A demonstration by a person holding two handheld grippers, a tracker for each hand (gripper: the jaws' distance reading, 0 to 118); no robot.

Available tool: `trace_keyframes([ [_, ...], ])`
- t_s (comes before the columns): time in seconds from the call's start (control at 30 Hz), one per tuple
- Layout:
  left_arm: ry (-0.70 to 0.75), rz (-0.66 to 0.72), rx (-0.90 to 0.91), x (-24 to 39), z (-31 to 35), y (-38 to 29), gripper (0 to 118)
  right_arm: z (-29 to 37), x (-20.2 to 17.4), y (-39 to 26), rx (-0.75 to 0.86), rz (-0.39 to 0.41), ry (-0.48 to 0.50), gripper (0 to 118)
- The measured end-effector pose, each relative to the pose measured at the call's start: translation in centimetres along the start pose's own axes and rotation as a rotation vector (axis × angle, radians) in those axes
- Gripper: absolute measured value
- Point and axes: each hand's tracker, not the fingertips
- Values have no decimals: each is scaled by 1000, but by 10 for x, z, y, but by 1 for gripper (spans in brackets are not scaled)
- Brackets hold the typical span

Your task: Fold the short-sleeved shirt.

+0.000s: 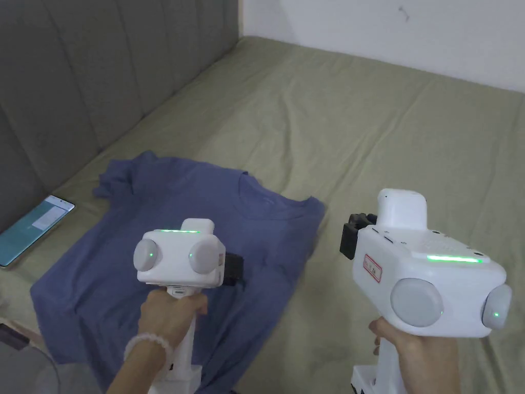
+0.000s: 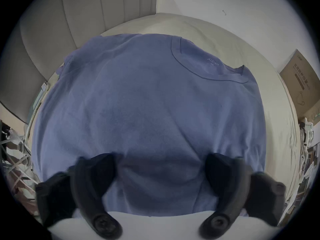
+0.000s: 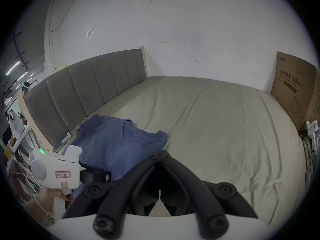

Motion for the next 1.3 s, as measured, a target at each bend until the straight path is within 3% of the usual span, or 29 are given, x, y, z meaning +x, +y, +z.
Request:
trace_keyframes([
  [0.1, 27, -3, 7, -4, 5, 6, 44, -3, 3, -3, -14, -30, 3, 1],
  [0.13, 28, 22, 7, -9, 5, 6, 16, -3, 3, -3, -17, -39, 3, 1],
  [0.17, 33, 40, 4, -13, 6, 8, 1, -3, 3, -4, -19, -47, 7, 1],
  [0.23, 63, 52, -2, -22, 2, 7, 1, 0, 2, -5, -22, -53, 12, 1],
  [0.27, -21, 108, -21, -27, 1, 7, 1, 2, 1, -6, -22, -52, 14, 1],
  [0.63, -218, 283, 76, -47, 71, 23, 1, 34, 19, 1, 22, -69, -12, 1],
  [0.97, -409, 91, 275, 35, 177, 61, 1, 83, 56, 8, 100, -137, -57, 1],
  [1.17, -552, -126, 394, 131, 245, 81, 1, 128, 100, 14, 181, -195, -151, 1],
  [1.3, -723, -267, 448, 199, 285, 79, 1, 168, 139, 17, 241, -250, -240, 1],
])
